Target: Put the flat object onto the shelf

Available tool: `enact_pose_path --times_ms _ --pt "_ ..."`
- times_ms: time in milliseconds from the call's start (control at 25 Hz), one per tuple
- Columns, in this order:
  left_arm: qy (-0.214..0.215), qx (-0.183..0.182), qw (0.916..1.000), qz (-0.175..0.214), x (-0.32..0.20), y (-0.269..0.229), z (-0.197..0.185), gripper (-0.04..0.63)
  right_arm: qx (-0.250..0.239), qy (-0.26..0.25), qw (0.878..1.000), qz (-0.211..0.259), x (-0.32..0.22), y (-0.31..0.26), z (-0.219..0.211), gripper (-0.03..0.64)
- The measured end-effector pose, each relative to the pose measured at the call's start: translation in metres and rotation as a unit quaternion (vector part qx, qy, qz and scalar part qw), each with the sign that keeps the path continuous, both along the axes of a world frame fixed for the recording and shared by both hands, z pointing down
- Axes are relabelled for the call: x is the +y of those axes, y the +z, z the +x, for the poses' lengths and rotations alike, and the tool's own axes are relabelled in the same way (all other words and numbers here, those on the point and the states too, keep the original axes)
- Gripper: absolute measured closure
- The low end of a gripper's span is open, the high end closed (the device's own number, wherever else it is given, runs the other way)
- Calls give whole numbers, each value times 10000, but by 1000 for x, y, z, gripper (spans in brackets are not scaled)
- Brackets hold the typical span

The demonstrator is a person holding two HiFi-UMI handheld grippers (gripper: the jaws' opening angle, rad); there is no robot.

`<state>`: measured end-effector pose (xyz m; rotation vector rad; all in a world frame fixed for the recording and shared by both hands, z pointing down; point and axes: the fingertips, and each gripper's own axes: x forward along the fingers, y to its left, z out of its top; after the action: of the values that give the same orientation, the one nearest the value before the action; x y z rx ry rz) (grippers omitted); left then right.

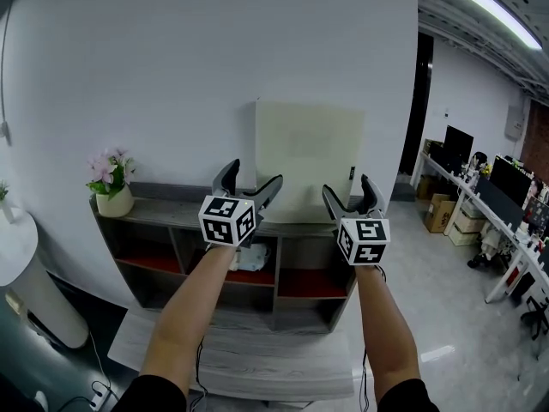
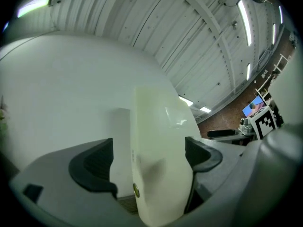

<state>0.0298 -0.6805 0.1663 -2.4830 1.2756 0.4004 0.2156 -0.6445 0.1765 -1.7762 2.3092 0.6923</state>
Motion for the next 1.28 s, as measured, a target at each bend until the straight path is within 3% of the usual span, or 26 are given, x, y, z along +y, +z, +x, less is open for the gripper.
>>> enact_pose_path --times_ms 200,240,280,360,440,520,640,880,1280 --pt "-130 -34 9993 350 49 9 -14 133 526 -86 9980 354 43 8 -11 244" --pt "-168 -41 9989 435 60 13 -17 164 588 -63 9972 458 53 10 -10 323" --pt "-222 -22 9984 521 71 16 -20 237 563 -57 9969 554 63 12 -9 416" --pt "-345 46 9973 651 90 25 -27 397 352 -103 9969 701 84 17 -9 514" --pt "-425 134 9969 653 104 38 -30 525 139 -160 9967 786 105 24 -12 571" --pt "-398 240 9975 532 116 53 -32 583 7 -197 9968 778 123 33 -18 586" --pt "-366 340 9984 265 132 80 -36 589 -150 -190 9971 716 149 49 -26 591" --pt "-344 184 9991 -169 160 140 -27 589 -59 78 9993 366 167 100 -27 591" --pt "-431 120 9977 -510 177 187 -40 589 -126 154 9997 -120 182 151 -35 592"
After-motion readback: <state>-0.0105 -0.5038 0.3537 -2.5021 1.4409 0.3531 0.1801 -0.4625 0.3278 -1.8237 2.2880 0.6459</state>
